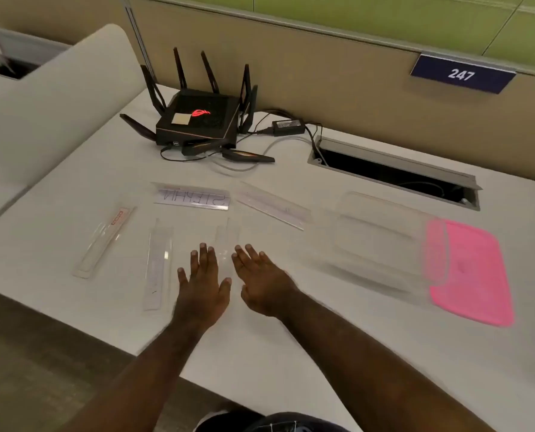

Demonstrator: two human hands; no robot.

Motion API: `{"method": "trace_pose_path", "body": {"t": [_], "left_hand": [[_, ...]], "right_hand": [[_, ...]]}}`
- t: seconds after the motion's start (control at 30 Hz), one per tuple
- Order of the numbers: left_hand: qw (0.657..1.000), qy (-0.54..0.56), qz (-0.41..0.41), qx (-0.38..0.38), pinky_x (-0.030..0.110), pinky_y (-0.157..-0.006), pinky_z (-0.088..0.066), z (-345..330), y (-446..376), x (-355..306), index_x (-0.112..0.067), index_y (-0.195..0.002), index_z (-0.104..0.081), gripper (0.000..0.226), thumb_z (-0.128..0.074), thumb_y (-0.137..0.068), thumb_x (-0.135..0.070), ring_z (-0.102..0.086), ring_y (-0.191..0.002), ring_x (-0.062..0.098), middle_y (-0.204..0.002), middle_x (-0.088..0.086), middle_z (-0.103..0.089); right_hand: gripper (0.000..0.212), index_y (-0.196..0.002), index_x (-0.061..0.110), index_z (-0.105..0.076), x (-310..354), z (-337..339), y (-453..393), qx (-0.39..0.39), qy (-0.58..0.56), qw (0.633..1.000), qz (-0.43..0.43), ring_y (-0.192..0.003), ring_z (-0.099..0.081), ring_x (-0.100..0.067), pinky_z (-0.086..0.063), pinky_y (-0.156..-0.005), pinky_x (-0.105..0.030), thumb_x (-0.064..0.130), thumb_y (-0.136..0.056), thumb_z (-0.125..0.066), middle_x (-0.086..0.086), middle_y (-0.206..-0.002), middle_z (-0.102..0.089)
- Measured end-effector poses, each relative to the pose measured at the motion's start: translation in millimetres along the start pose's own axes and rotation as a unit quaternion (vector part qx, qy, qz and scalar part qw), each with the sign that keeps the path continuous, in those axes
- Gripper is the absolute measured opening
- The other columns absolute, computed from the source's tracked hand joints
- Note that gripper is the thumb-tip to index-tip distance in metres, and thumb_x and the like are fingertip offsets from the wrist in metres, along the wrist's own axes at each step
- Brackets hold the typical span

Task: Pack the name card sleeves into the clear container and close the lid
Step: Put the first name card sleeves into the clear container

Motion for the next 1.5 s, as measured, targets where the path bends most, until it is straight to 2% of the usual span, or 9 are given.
{"method": "trace_pose_path", "body": {"t": [0.13, 0.4, 0.63, 0.8, 0.97, 1.1, 1.23, 1.33, 1.5], "left_hand": [[1.000, 0.016, 0.003, -0.006, 0.049, -0.117, 0.005, -6.3, 14.5, 13.6, -0.012, -0.154, -0.011, 0.070, -0.026, -0.096, -0.046, -0.003, -0.150, 0.027, -0.162, 0.008, -0.013], [0.998, 0.033, 0.027, -0.046, 0.055, -0.117, -0.001, 4.1, 14.2, 11.3, -0.015, -0.137, -0.054, 0.048, -0.051, -0.095, -0.037, -0.055, -0.126, 0.027, -0.124, 0.008, -0.068], [0.982, 0.177, 0.050, -0.042, 0.042, -0.107, -0.040, 29.4, 11.6, -2.3, -0.013, -0.132, -0.058, 0.041, -0.054, -0.096, -0.030, -0.063, -0.113, 0.025, -0.120, 0.007, -0.070], [0.959, 0.282, 0.035, -0.018, 0.028, -0.095, -0.043, 58.9, 4.5, -19.1, -0.014, -0.126, -0.062, 0.032, -0.057, -0.095, -0.019, -0.061, -0.115, 0.022, -0.112, 0.003, -0.072], [0.927, 0.374, -0.001, 0.037, 0.026, -0.100, -0.044, 83.6, -2.9, -41.3, -0.026, -0.083, -0.075, 0.026, -0.059, -0.092, -0.008, -0.059, -0.115, 0.013, -0.118, 0.000, -0.070], [0.882, 0.457, -0.027, 0.110, 0.029, -0.099, -0.044, 97.1, -0.2, -63.7, -0.022, -0.099, -0.072, 0.022, -0.058, -0.093, -0.006, -0.069, -0.098, 0.009, -0.098, 0.002, -0.077], [0.864, 0.470, -0.050, 0.177, 0.039, -0.100, -0.046, 95.8, -6.5, -79.4, -0.015, -0.114, -0.067, 0.023, -0.055, -0.095, -0.011, -0.070, -0.100, 0.016, -0.101, 0.006, -0.077], [0.872, 0.441, -0.070, 0.201, 0.040, -0.100, -0.047, 97.1, -12.4, -94.2, -0.014, -0.120, -0.065, 0.027, -0.054, -0.096, -0.011, -0.069, -0.102, 0.020, -0.103, 0.005, -0.077], [0.912, 0.379, -0.088, 0.134, 0.043, -0.092, -0.052, 105.4, -31.6, -115.6, -0.029, -0.114, -0.067, 0.025, -0.062, -0.092, -0.018, -0.068, -0.086, 0.016, -0.104, -0.002, -0.076]], "right_hand": [[0.070, -0.155, 0.012, -0.003, 10.9, -10.8, -11.0, 0.025, 0.007, 1.000, 0.007, -0.150, 0.008, -0.023, 0.008, -0.114, -0.033, 0.021, -0.096, -0.040, -0.005, -0.163, 0.005], [0.072, -0.155, 0.014, -0.005, 8.3, -21.3, -19.3, 0.067, 0.007, 0.998, -0.003, -0.150, 0.008, -0.024, -0.001, -0.120, -0.041, 0.021, -0.094, -0.043, -0.003, -0.163, 0.005], [0.079, -0.155, 0.017, -0.002, -3.2, -5.8, -17.8, 0.037, -0.016, 0.999, -0.006, -0.150, 0.007, -0.025, -0.004, -0.119, -0.039, 0.006, -0.093, -0.049, -0.002, -0.163, 0.006], [0.088, -0.154, 0.020, 0.003, -29.9, 26.5, -14.1, -0.023, 0.016, 1.000, -0.005, -0.150, 0.007, -0.025, -0.007, -0.120, -0.043, 0.003, -0.091, -0.055, -0.002, -0.163, 0.007], [0.091, -0.155, 0.024, 0.000, -67.1, 65.1, -9.4, -0.075, 0.044, 0.996, -0.028, -0.150, 0.003, -0.024, -0.009, -0.120, -0.045, 0.003, -0.089, -0.059, -0.001, -0.164, 0.003], [0.085, -0.155, 0.024, -0.008, -103.9, 89.4, 2.5, -0.088, 0.071, 0.992, -0.053, -0.151, -0.002, -0.026, -0.018, -0.119, -0.047, 0.013, -0.090, -0.063, -0.001, -0.164, -0.005], [0.074, -0.147, 0.022, -0.039, -127.4, 118.6, 28.9, -0.137, 0.068, 0.988, -0.034, -0.146, -0.026, -0.029, -0.036, -0.108, -0.044, 0.016, -0.082, -0.074, -0.003, -0.152, -0.041], [0.070, -0.142, 0.027, -0.047, -145.0, 135.9, 55.8, -0.151, 0.053, 0.987, -0.030, -0.141, -0.036, -0.024, -0.038, -0.103, -0.038, 0.024, -0.079, -0.078, 0.002, -0.143, -0.052], [0.062, -0.143, 0.034, -0.043, -183.1, 154.5, 93.6, -0.131, 0.027, 0.987, -0.086, -0.138, -0.037, -0.014, -0.030, -0.106, -0.030, 0.042, -0.086, -0.067, 0.008, -0.146, -0.048]]}}
Point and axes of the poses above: each hand's wrist, its own y-axis away from the middle knuckle, its own z-axis out of the back of the hand, x = y × z, the point moved 8 cm from there along -y, towards the middle knuckle
